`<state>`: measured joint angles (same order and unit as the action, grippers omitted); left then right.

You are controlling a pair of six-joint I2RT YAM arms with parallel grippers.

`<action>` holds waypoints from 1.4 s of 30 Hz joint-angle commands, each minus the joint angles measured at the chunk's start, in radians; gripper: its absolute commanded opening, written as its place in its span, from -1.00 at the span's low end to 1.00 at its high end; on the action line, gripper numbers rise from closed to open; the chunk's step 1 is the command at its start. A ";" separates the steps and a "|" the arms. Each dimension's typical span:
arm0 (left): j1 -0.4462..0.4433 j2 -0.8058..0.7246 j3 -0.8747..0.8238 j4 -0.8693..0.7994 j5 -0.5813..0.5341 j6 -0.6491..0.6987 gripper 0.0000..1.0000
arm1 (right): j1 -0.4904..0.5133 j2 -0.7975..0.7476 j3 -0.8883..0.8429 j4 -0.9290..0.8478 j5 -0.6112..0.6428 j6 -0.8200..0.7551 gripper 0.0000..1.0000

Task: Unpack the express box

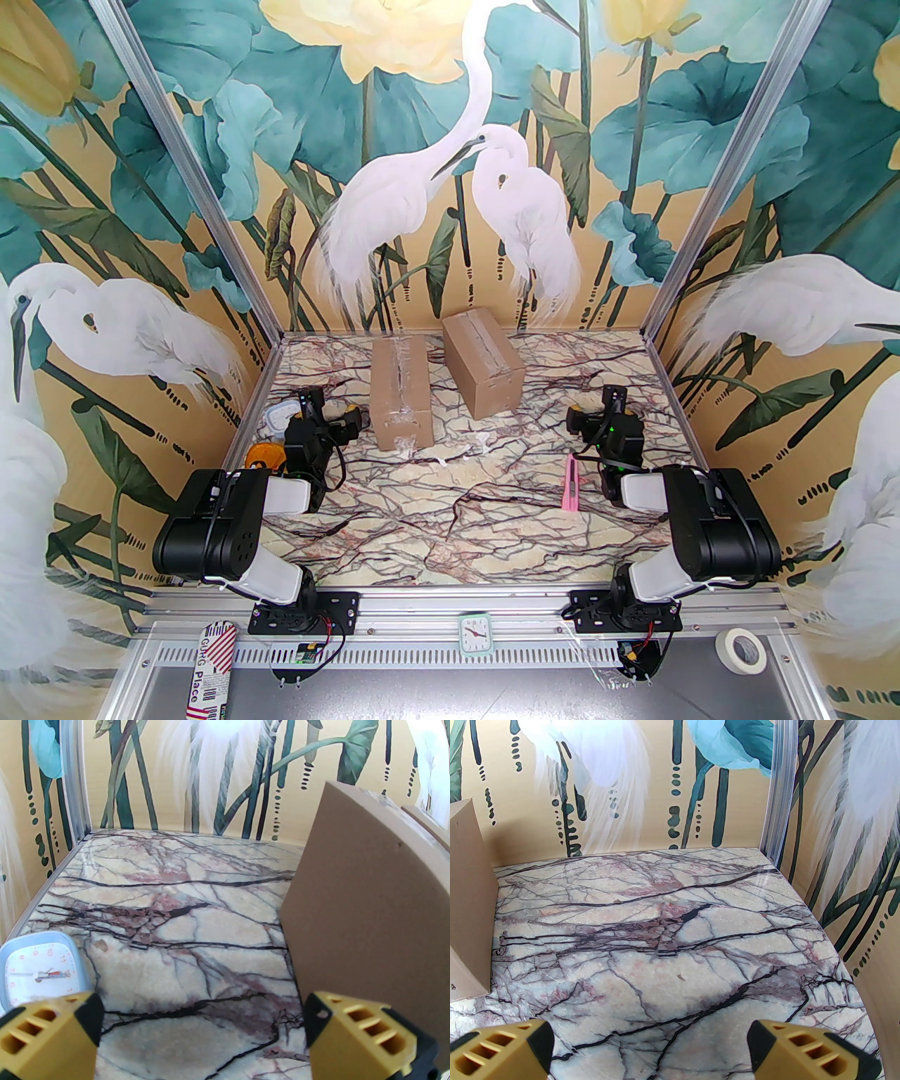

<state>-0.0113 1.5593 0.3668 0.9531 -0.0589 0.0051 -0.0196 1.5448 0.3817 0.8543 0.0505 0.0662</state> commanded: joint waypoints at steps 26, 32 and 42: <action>0.015 -0.577 0.361 -1.050 0.272 -0.153 0.99 | 0.027 -0.426 0.416 -1.243 0.016 0.376 0.84; 0.014 -0.529 0.466 -1.266 0.452 -0.259 0.99 | 0.138 -0.422 0.447 -1.470 -0.019 0.437 0.79; 0.013 -0.447 0.518 -1.343 0.567 -0.285 0.99 | 0.205 -0.305 0.430 -1.629 0.013 0.556 0.71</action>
<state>-0.0036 1.1172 0.8444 -0.3397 0.4431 -0.2668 0.1814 1.2148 0.8070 -0.6895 0.0586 0.5610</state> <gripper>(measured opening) 0.995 0.858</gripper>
